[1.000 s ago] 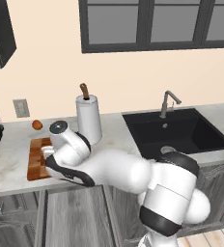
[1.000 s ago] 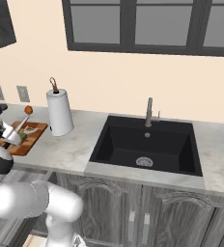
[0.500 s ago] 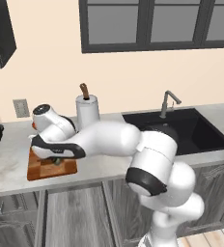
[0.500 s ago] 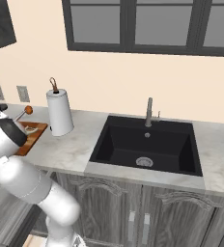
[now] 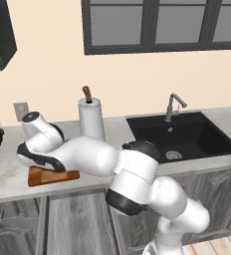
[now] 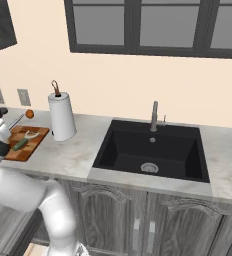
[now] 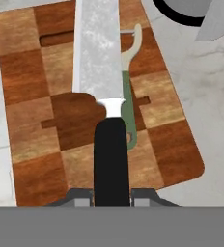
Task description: Open the drawer on the left and place the cutting tools on the cutting board.
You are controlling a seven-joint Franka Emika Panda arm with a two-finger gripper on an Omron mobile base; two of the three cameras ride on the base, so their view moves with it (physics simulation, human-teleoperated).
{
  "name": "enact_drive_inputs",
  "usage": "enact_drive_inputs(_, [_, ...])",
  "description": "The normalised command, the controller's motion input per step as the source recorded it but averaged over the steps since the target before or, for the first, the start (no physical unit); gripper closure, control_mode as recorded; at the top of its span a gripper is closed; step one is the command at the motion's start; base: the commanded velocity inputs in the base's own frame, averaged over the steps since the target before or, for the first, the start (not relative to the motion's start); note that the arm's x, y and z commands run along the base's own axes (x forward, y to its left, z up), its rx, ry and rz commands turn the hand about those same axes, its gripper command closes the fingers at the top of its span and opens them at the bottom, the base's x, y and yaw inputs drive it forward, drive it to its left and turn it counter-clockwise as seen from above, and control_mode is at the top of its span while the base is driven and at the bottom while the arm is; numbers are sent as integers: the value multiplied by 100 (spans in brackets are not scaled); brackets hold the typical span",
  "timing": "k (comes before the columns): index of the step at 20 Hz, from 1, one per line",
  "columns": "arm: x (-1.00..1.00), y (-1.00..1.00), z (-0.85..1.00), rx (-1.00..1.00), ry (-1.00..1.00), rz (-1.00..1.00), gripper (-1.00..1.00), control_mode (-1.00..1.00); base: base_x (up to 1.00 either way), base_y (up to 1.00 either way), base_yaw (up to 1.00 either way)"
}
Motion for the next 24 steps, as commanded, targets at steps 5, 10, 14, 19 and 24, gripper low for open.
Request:
enact_drive_inputs(5, [40, 22, -18, -5, 0, 0, 100, -100, 0, 0, 0])
enact_drive_inputs(10, [47, 16, -18, -4, 0, 0, -100, -100, 0, 0, 0])
enact_drive_inputs(14, [19, 3, -10, -2, 0, 0, -100, -100, 0, 0, 0])
enact_drive_inputs(19, [-3, 0, 0, 0, -1, 0, -100, -100, 0, 0, 0])
enact_drive_inputs(24, [-88, -56, 0, 1, -17, 0, -100, -100, 0, 0, 0])
